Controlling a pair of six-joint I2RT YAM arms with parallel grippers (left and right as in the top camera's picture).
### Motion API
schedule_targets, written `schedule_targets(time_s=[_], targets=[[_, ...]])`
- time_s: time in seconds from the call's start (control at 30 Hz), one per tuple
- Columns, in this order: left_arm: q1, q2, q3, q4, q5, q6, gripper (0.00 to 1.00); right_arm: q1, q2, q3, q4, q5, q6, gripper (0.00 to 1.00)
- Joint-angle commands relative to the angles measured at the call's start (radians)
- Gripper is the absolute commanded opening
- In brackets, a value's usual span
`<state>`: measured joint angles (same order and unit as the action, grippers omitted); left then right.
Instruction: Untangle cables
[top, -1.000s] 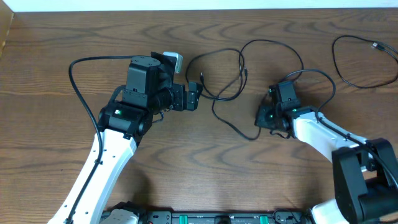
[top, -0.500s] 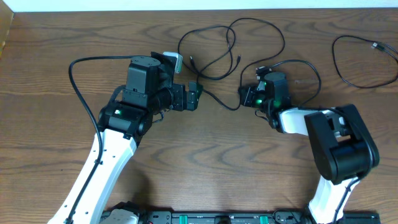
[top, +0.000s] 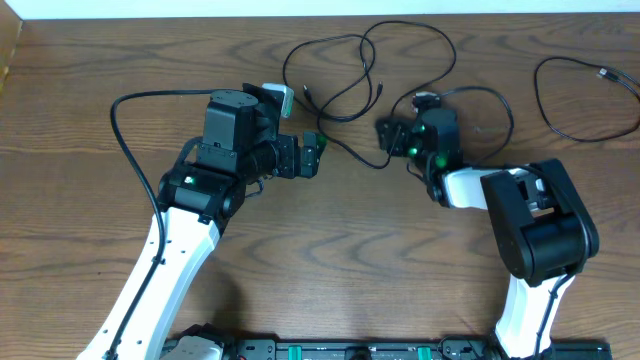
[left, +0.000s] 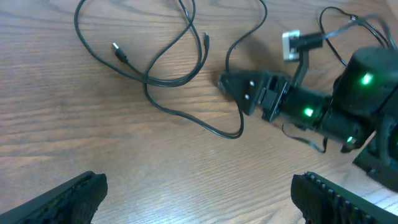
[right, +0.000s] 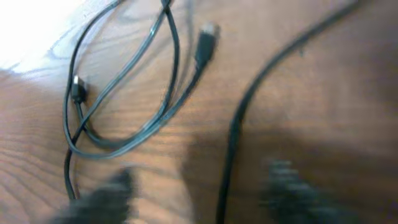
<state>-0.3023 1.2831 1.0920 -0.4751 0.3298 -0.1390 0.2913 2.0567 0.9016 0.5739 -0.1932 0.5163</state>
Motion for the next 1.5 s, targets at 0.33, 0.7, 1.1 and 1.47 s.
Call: schedule_targets(time_s=[0.33,0.7,1.1,1.47], targets=[[0.003,0.004,0.022,-0.004,-0.01,-0.008,0.99,-0.004,-0.471,0.076,-0.673,0.257,-0.423,1.0],[0.003,0.004,0.022,-0.004,-0.01,-0.008,1.0,-0.003,-0.715,0.075,-0.942,0.322,-0.425,0.99],[0.003,0.004,0.022,-0.004,-0.01,-0.008,1.0,-0.003,-0.714,0.074,-0.964,0.322,-0.425,0.99],[0.003,0.004,0.022,-0.004,-0.01,-0.008,1.0,-0.003,-0.714,0.074,-0.965,0.322,-0.425,0.99]])
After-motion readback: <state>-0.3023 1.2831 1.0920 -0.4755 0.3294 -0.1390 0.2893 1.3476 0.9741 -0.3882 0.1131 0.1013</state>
